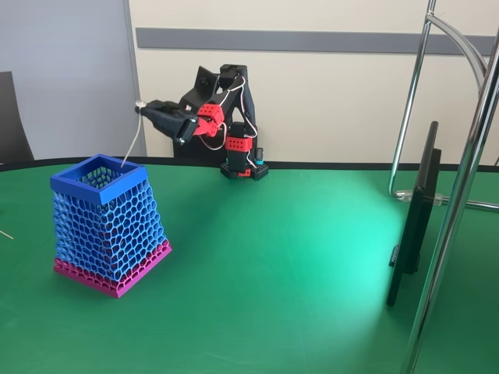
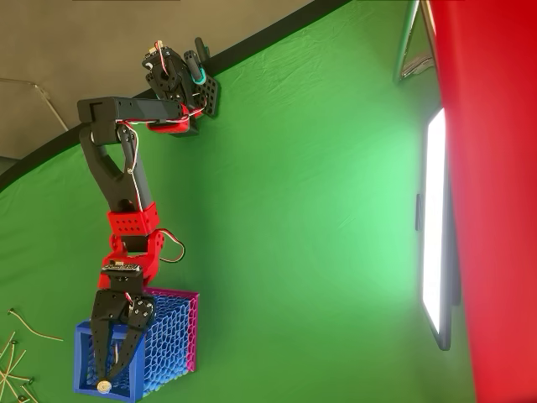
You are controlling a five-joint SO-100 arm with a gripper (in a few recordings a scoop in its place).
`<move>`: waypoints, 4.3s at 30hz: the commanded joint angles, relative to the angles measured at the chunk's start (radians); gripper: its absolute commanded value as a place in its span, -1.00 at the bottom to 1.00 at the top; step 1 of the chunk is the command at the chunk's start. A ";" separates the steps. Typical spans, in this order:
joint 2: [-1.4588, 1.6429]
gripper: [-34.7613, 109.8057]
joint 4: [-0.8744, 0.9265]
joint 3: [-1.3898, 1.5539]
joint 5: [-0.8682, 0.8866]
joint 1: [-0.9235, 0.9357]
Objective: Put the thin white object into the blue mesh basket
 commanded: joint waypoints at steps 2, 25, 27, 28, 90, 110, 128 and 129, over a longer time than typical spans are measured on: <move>0.032 -0.51 -0.020 0.015 0.029 0.017; 0.235 -0.37 0.063 0.230 0.221 0.144; 0.258 -0.36 0.083 0.256 0.236 0.152; 0.270 -0.36 0.092 0.268 0.242 0.155; 1.204 -0.52 0.505 1.201 1.281 -0.262; 1.917 -0.52 1.755 1.172 1.750 -0.449; 1.959 -0.51 1.804 1.253 1.904 -0.416; 1.959 -0.51 1.804 1.253 1.902 -0.417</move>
